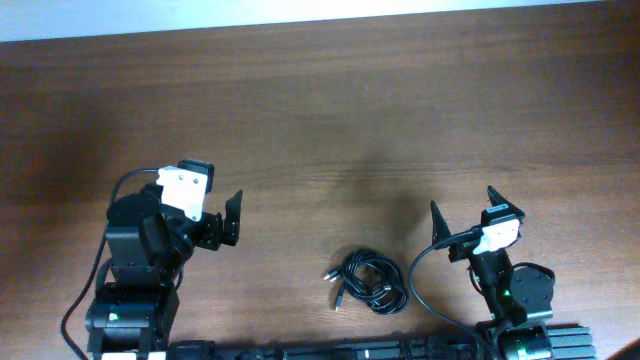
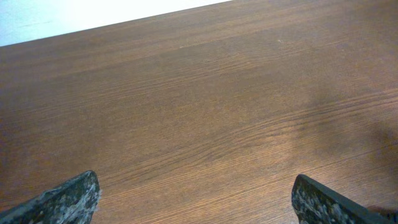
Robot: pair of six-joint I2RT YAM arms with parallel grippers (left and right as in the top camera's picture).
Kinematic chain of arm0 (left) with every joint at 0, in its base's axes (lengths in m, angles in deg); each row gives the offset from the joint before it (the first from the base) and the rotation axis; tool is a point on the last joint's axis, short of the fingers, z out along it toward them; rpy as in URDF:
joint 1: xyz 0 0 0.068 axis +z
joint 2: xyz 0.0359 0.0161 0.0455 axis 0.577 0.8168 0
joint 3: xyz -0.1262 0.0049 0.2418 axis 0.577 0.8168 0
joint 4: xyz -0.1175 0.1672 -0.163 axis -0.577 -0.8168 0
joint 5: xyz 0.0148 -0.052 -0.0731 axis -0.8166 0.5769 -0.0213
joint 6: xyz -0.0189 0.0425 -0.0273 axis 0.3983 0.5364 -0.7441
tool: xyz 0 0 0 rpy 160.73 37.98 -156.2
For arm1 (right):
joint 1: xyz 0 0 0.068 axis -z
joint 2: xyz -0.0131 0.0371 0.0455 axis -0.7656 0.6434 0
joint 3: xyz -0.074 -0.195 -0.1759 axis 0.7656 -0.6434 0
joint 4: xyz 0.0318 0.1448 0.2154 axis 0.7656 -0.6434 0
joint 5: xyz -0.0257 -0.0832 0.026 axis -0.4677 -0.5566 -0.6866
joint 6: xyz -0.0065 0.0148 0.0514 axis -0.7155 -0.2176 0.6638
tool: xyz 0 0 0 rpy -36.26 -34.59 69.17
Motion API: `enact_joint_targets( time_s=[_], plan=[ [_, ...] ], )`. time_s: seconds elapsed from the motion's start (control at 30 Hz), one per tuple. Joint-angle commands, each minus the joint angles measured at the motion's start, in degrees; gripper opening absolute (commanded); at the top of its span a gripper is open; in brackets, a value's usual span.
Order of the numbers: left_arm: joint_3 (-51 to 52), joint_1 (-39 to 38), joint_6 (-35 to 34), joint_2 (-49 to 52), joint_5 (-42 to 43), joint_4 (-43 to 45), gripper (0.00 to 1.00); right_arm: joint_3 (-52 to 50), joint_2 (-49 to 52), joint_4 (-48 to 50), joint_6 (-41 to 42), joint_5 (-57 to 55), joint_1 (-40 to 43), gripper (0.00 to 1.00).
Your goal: Untangle cables
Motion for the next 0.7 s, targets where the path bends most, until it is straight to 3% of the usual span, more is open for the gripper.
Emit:
enact_joint_targets(
  time_s=[0.0,0.67],
  plan=[
    [-1.16,-0.22,0.70,0.15,1.01,0.11,0.99,-0.28,-0.15,-0.37,0.15,-0.31,-0.20,0.99],
    [-1.16,-0.22,0.70,0.15,1.01,1.75,0.99,-0.28,-0.15,-0.37,0.15,-0.31,-0.20,0.99]
  ],
)
